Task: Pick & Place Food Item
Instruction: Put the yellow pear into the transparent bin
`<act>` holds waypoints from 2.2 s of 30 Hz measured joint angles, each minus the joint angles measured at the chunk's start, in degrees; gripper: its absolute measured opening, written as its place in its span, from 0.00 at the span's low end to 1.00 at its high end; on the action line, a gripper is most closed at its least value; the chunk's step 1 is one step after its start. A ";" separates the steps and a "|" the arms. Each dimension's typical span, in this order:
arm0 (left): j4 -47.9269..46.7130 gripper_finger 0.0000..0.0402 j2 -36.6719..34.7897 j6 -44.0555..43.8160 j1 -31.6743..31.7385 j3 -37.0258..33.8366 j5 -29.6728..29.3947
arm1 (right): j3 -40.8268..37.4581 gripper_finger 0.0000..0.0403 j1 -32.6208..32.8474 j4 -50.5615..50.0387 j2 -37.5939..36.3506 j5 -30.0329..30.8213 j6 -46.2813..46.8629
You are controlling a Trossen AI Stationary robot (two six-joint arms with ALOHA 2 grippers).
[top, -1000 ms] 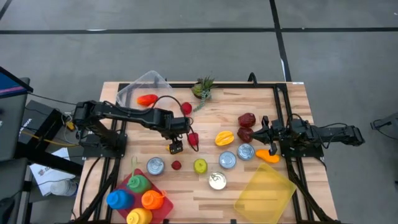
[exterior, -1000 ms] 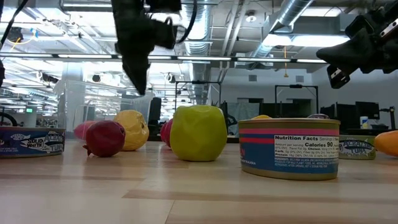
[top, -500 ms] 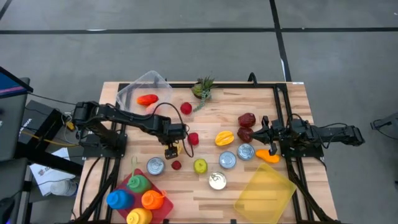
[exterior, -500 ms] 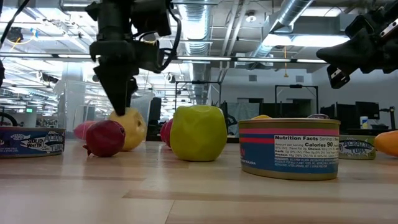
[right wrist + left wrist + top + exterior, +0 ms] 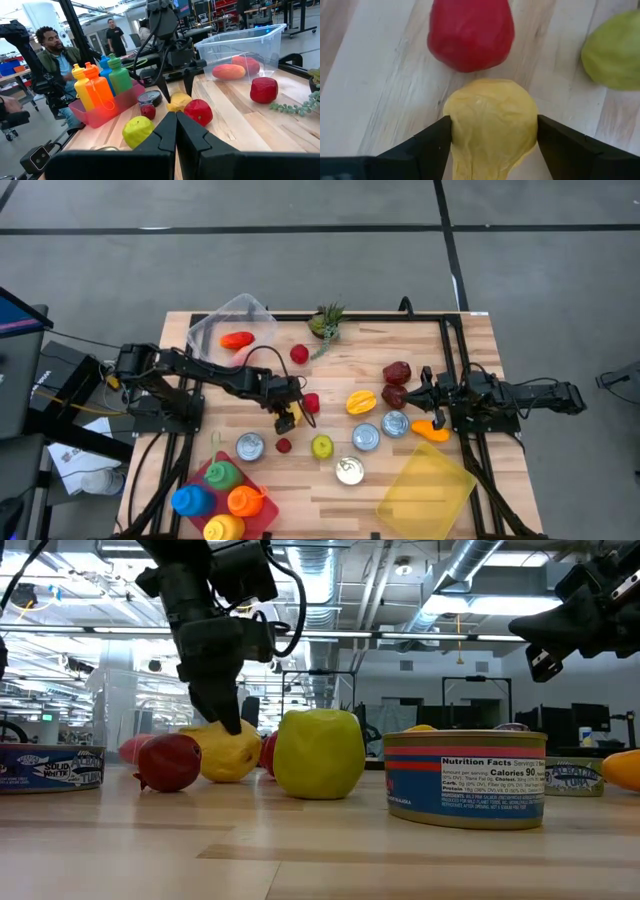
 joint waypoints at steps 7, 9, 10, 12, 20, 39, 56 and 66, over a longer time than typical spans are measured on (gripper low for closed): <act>7.38 0.59 -0.72 -7.01 0.82 -0.50 -0.04 | 0.00 0.00 0.01 0.00 0.00 0.01 0.00; 10.17 0.58 -2.22 -8.25 1.15 -0.42 -0.02 | 0.01 0.00 0.02 -0.01 -0.02 0.01 0.00; 11.92 0.59 -3.24 -9.26 1.30 -0.26 -0.02 | 0.02 0.00 0.00 -0.02 0.00 0.00 0.00; 12.52 0.59 -5.31 -10.60 1.82 -0.35 0.02 | -0.01 0.00 0.02 0.37 0.02 0.00 0.00; 20.29 0.59 -16.59 -10.66 4.74 -0.39 -3.74 | 0.02 0.00 0.01 -0.16 0.03 -0.01 0.00; 74.78 0.60 -23.52 -3.17 8.41 -0.17 -3.63 | 0.02 0.00 0.00 -1.01 1.11 0.00 0.00; 89.10 0.61 -23.49 7.63 17.10 1.81 6.38 | 0.02 0.00 0.00 -1.10 1.11 0.00 0.01; 89.06 0.61 -18.44 21.14 17.55 17.20 11.03 | 0.04 0.00 0.01 -1.20 1.11 -0.01 0.00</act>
